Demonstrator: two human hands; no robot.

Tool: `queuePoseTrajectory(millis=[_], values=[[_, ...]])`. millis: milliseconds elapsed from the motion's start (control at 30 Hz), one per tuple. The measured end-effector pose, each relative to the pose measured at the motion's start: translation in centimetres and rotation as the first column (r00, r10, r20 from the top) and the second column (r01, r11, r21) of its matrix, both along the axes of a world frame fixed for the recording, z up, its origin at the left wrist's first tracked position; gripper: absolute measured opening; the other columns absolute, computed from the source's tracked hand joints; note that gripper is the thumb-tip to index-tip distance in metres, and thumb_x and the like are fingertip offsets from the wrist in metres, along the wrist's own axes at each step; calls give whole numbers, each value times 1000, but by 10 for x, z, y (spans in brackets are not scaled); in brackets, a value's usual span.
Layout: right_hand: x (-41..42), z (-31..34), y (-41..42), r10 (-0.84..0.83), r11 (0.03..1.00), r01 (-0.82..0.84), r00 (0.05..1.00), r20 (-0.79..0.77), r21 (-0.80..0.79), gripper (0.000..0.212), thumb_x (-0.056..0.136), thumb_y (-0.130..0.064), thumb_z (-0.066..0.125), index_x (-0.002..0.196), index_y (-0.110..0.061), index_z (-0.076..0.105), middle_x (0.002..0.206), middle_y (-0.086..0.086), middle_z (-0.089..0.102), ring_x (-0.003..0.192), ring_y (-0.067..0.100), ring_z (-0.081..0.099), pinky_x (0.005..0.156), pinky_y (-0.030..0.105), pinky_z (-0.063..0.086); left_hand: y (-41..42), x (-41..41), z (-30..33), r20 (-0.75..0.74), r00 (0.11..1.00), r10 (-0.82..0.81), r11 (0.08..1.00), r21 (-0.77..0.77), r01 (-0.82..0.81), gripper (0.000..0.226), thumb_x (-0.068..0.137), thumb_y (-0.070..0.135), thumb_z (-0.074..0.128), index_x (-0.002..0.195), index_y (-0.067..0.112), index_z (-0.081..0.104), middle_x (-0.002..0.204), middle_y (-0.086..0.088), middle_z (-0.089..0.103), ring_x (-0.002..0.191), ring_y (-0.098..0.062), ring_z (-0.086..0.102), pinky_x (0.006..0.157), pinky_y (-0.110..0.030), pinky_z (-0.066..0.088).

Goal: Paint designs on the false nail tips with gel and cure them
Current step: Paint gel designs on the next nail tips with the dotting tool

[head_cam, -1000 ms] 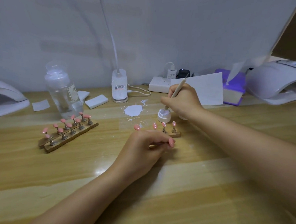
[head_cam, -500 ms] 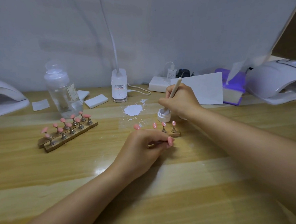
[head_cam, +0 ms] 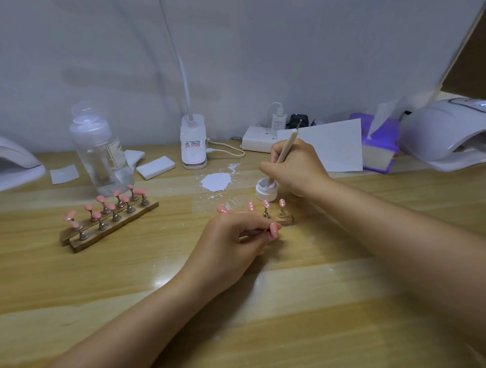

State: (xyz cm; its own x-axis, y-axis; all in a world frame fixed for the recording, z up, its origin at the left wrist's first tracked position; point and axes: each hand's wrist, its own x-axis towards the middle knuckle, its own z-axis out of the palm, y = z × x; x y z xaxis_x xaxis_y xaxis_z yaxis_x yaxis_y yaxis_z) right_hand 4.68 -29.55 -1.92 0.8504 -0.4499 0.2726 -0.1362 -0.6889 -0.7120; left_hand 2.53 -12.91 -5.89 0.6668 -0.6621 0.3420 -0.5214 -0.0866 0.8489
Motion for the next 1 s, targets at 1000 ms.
queuePoseTrajectory(millis=[1000], values=[[-80,-27,49,-22,795,-260,890,455,548,42,78,7,59,49,-10,33,31,-9,38,33,6,50,44,19,43,1,2,1,67,997,-41,999,35,39,18,81,-3,64,90,9,74,76,14,67,62,17,50,64,-8,41]])
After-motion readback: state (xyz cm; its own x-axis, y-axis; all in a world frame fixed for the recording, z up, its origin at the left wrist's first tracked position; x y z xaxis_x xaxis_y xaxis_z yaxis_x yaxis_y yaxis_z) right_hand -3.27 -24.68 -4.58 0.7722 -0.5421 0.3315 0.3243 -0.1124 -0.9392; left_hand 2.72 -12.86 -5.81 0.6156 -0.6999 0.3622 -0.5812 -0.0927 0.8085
